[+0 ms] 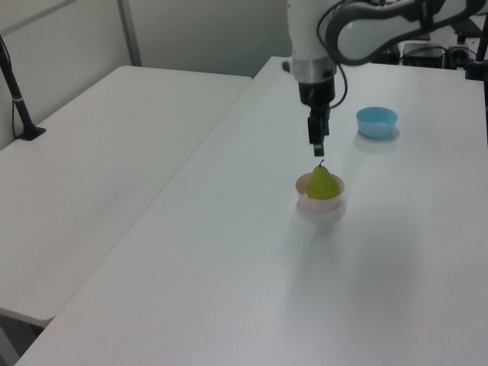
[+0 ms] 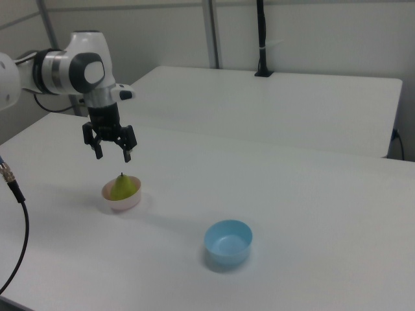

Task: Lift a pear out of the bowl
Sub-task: 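Lower the open gripper over the green pear in the pink bowl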

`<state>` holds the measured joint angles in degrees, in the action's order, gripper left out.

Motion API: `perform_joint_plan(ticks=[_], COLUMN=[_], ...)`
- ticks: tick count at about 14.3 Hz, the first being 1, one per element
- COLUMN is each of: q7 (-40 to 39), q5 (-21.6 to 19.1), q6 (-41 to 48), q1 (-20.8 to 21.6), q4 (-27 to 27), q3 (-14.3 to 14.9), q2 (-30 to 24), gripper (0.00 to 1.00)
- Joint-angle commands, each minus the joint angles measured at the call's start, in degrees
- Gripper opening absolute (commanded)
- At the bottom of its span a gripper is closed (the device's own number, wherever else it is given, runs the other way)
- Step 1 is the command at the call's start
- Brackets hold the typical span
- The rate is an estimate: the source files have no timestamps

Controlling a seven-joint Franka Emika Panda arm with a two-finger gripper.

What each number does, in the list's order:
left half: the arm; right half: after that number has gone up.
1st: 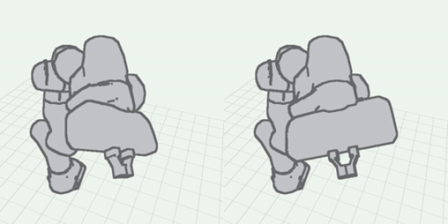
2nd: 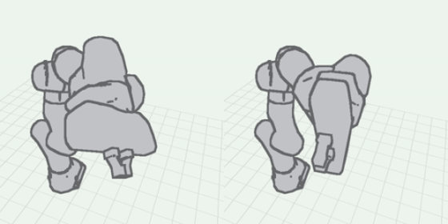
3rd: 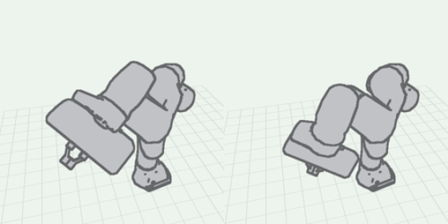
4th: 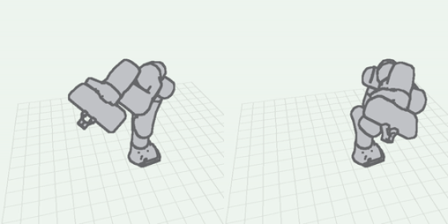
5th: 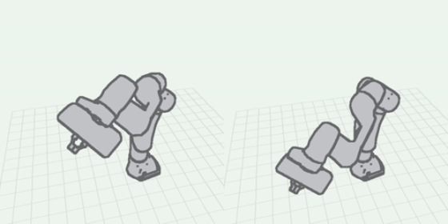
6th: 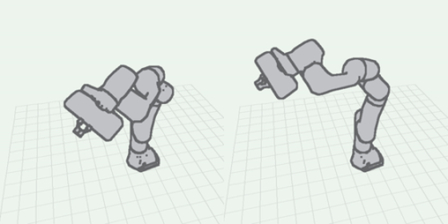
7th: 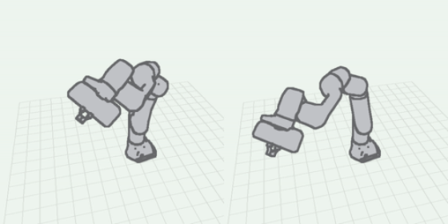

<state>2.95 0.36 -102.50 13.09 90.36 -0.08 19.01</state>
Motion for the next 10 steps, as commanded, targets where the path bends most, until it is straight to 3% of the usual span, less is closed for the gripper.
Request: perform_joint_plan(ticks=[1,3,6,9,10], q7=[-0.7,-0.7,-1.2,-2.2,-2.2], q5=[0.5,1.7,2.9,3.1,3.1], q6=[-1.5,-1.6,-1.7,-4.9,-5.3], q1=[2.4,2.6,2.6,2.4,2.4], q4=[0.7,0.7,1.0,2.1,2.1], q3=[0.7,0.7,0.7,0.7,0.7], q2=[3.9,6.5,8.1,8.4,8.6], gripper=[1.00,1.00,0.83,0.74,0.67])
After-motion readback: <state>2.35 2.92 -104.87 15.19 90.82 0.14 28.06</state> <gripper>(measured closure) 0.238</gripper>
